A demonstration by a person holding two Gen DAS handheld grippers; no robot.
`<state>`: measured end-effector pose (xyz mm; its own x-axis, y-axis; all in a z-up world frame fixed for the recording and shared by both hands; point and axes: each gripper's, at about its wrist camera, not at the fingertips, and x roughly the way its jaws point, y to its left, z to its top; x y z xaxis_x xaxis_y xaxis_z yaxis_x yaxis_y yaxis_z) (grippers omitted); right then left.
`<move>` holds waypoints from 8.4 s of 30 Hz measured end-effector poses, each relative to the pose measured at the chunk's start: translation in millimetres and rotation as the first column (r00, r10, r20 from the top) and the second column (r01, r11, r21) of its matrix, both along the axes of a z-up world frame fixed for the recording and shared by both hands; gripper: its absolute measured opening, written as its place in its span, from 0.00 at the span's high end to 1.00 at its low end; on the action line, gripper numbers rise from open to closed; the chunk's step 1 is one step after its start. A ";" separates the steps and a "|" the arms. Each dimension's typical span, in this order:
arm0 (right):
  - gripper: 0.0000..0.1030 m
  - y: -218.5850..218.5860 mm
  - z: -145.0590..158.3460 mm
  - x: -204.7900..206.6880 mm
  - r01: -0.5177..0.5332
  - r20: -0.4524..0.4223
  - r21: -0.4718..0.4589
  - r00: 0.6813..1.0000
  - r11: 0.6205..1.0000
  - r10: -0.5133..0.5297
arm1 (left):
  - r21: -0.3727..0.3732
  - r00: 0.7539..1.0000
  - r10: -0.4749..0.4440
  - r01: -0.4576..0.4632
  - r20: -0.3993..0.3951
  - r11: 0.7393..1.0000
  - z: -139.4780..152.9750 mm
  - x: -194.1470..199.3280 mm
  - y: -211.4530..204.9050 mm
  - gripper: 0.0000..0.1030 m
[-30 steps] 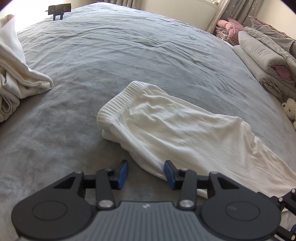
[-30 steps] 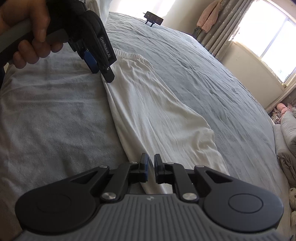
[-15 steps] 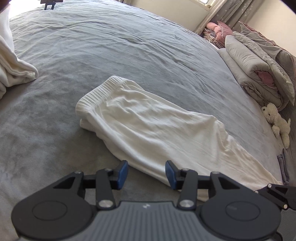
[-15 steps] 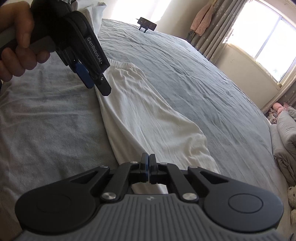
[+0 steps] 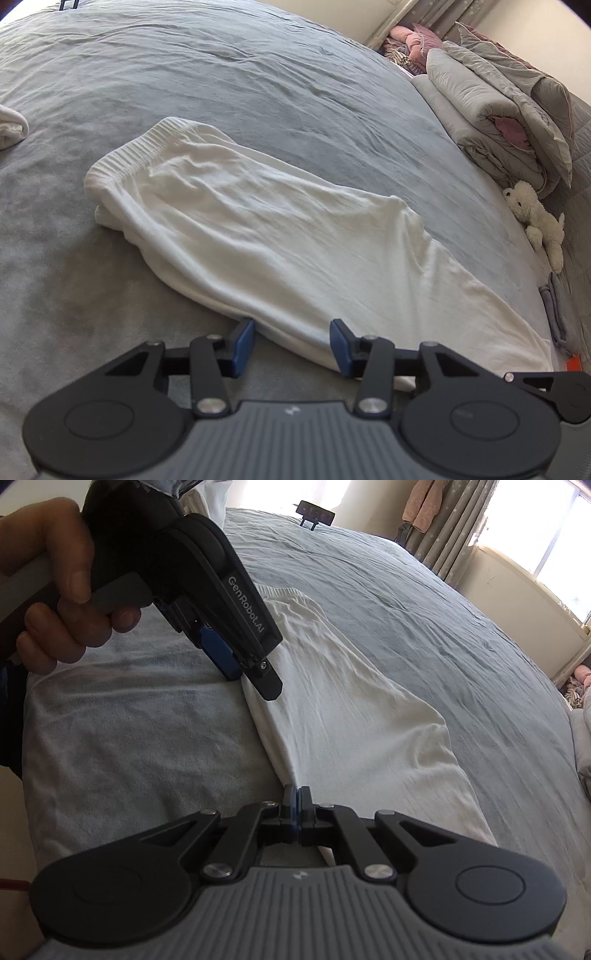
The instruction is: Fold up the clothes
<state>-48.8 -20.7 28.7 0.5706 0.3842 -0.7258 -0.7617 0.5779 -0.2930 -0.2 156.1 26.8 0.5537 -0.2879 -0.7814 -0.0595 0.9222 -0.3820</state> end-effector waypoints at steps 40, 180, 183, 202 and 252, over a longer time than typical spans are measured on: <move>0.99 -2.7 -10.8 2.2 -0.013 0.001 -0.037 1.000 0.999 0.013 | 0.047 0.999 0.003 -0.004 0.035 0.999 -3.9 -11.8 5.3 0.98; 0.48 -411.2 6.0 69.5 0.939 -0.290 0.175 0.336 0.296 -0.896 | 0.060 0.961 -0.234 0.228 0.144 0.972 -1.4 46.2 -70.6 0.36; 0.60 -400.0 1.9 70.7 0.930 -0.288 0.148 0.366 0.337 -0.885 | 0.075 0.961 -0.235 0.226 0.149 0.971 -2.7 44.9 -71.0 0.36; 0.81 -371.2 3.6 74.5 0.922 -0.118 0.035 0.387 0.386 -0.914 | 0.138 0.943 -0.298 0.278 0.148 0.950 -2.0 36.3 -76.0 0.28; 0.71 -44.8 20.2 159.1 0.296 -0.285 0.388 0.939 0.873 -0.191 | -0.014 0.988 0.146 -0.145 0.058 0.989 -6.0 99.8 25.7 0.29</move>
<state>110.3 -65.5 48.9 0.5229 0.5516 -0.6498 -0.5957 0.7818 0.1843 99.7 181.8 20.8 0.6353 -0.2081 -0.7437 -0.1697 0.9019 -0.3973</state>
